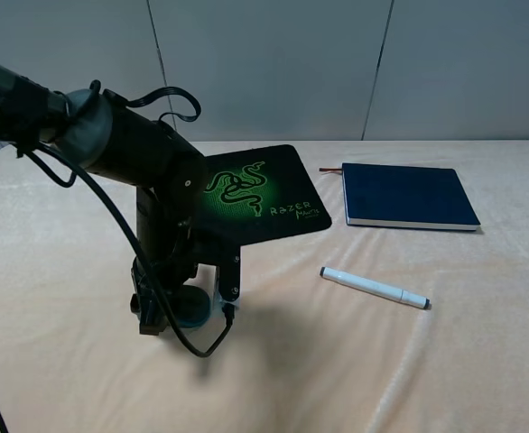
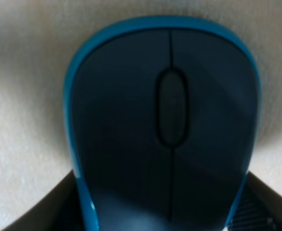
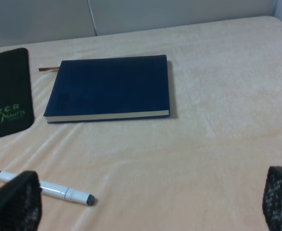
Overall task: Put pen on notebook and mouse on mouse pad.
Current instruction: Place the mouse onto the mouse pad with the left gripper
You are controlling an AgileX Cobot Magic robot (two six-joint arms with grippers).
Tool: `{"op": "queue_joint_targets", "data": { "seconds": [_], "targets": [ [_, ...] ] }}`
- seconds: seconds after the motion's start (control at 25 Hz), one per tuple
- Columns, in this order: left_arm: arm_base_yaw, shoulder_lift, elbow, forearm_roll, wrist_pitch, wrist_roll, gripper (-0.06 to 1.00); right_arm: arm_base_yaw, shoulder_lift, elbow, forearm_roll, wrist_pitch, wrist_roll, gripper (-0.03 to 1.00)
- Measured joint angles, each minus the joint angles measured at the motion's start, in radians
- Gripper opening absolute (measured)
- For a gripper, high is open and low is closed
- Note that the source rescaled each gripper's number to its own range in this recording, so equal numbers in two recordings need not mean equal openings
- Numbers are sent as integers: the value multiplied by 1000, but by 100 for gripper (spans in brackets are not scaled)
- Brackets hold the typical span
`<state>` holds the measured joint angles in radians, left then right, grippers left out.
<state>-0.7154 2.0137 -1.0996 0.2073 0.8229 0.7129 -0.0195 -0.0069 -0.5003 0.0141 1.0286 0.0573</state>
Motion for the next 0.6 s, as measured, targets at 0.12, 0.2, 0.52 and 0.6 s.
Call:
{"op": "queue_joint_targets", "data": {
  "seconds": [0.12, 0.2, 0.52, 0.6],
  "targets": [
    [0, -25, -23, -1, 37, 0, 0, 0, 0, 0, 1, 0, 0, 100],
    [0, -56, -44, -1, 62, -2, 0, 0, 0, 0, 1, 0, 0, 100],
    [0, -151, -132, -2, 132, -98, 0, 0, 0, 0, 1, 0, 0, 100],
    [0, -151, -161, 4, 141, -127, 0, 0, 0, 0, 1, 0, 0, 100]
  ]
}}
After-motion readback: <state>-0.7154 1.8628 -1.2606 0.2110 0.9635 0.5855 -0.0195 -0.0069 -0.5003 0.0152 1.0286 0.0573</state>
